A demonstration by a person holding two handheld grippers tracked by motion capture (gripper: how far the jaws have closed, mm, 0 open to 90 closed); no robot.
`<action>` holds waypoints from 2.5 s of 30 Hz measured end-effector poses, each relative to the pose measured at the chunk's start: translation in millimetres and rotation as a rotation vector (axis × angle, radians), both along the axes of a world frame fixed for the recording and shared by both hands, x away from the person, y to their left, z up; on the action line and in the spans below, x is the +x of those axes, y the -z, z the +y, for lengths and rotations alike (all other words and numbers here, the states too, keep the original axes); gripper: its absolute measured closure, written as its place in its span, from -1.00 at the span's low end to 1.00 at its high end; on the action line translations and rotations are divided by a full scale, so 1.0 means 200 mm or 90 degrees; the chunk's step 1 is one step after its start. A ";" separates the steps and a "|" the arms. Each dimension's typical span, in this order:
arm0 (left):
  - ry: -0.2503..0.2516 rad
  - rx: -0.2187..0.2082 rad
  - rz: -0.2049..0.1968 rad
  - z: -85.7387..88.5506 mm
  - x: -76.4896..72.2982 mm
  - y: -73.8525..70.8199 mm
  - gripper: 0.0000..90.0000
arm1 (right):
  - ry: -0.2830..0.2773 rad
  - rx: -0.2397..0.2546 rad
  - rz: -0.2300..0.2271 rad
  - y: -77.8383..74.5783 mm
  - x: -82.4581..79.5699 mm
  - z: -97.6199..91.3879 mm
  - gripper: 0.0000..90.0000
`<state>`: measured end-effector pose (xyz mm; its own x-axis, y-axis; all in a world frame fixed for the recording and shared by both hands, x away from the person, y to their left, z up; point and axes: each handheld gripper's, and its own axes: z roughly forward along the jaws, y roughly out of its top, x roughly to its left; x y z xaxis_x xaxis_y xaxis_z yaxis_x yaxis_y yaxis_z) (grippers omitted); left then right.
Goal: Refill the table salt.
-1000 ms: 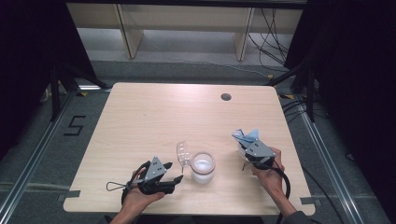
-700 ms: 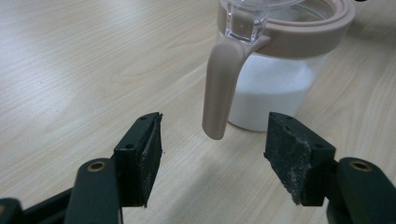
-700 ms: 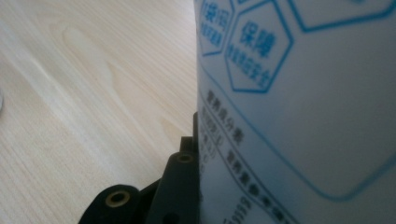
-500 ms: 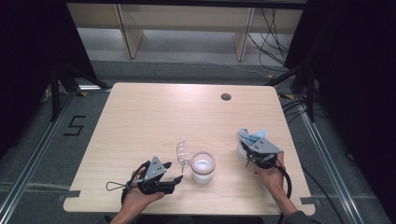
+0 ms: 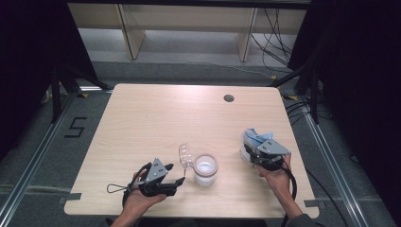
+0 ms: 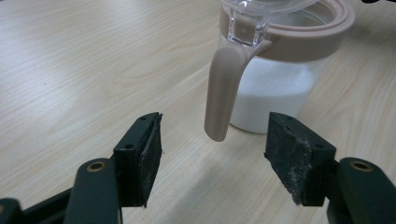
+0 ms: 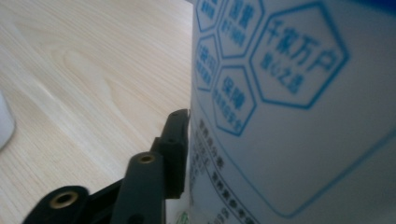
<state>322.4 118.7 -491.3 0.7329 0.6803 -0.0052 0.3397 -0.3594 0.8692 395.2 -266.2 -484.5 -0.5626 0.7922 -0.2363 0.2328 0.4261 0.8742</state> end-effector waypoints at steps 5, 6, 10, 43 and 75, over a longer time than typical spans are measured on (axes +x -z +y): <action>0.008 0.004 0.007 0.00 0.00 0.01 -0.21 | 0.010 -0.008 -0.007 -0.01 -0.01 0.01 0.11; 0.006 0.003 0.007 0.00 0.00 0.01 -0.21 | 0.013 -0.003 -0.010 -0.01 -0.01 0.01 0.06; 0.002 0.003 0.005 0.01 0.01 0.00 -0.21 | 0.014 0.025 -0.001 -0.03 -0.03 0.00 -0.09; -0.002 -0.004 0.013 0.02 0.01 -0.01 -0.28 | 0.077 0.109 0.007 -0.12 -0.32 -0.19 -0.34; -0.003 -0.030 -0.019 0.05 0.00 -0.13 0.02 | 0.050 0.090 0.095 -0.06 -0.54 -0.22 -0.36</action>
<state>322.9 129.6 -466.0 0.7303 0.6829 -0.0160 0.3151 -0.3161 0.8949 288.1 -310.0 -472.7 -0.5187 0.8541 -0.0385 0.3913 0.2772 0.8775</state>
